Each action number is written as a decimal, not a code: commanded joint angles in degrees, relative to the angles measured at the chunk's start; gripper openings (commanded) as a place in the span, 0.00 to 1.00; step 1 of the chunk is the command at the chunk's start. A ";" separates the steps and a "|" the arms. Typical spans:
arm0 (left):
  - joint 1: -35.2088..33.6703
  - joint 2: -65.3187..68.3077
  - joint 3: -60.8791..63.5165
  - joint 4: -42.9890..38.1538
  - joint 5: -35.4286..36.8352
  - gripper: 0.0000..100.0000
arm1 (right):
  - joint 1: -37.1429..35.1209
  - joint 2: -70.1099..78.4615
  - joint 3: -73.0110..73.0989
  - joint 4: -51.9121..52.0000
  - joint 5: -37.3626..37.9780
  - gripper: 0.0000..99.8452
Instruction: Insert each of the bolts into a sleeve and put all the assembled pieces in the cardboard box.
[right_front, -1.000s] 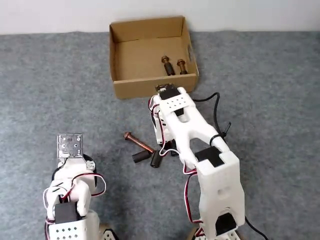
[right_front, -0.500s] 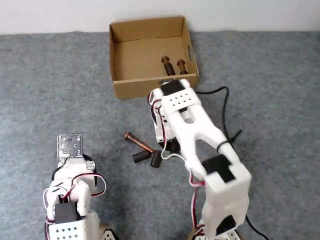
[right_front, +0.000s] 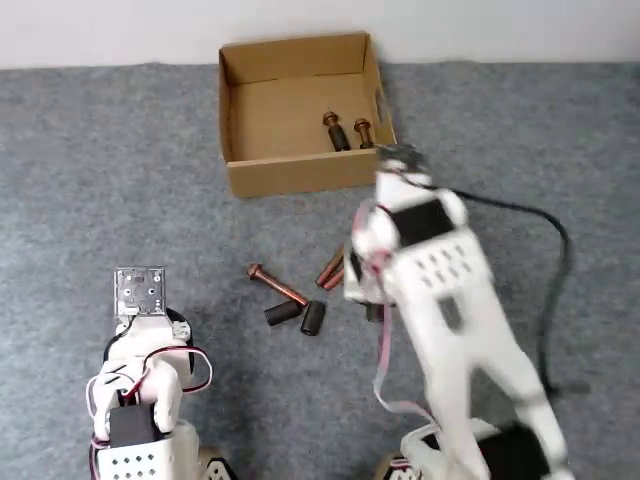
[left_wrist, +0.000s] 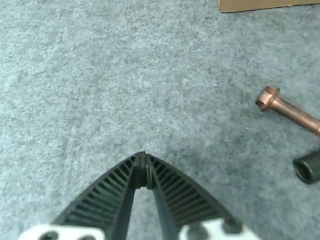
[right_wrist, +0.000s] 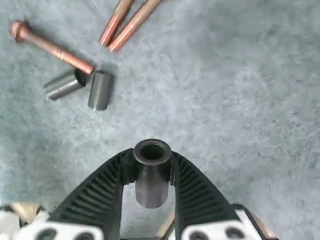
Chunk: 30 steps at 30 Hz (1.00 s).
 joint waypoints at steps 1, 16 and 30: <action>-0.26 -0.26 -0.48 -0.97 5.01 0.01 | 3.56 -15.96 10.02 -4.88 1.85 0.01; 6.42 2.99 -16.92 8.26 10.55 0.01 | 14.64 -52.88 37.10 -8.31 3.34 0.01; 22.86 55.74 -58.68 12.84 17.85 0.01 | 17.10 -59.82 44.13 -9.98 3.34 0.01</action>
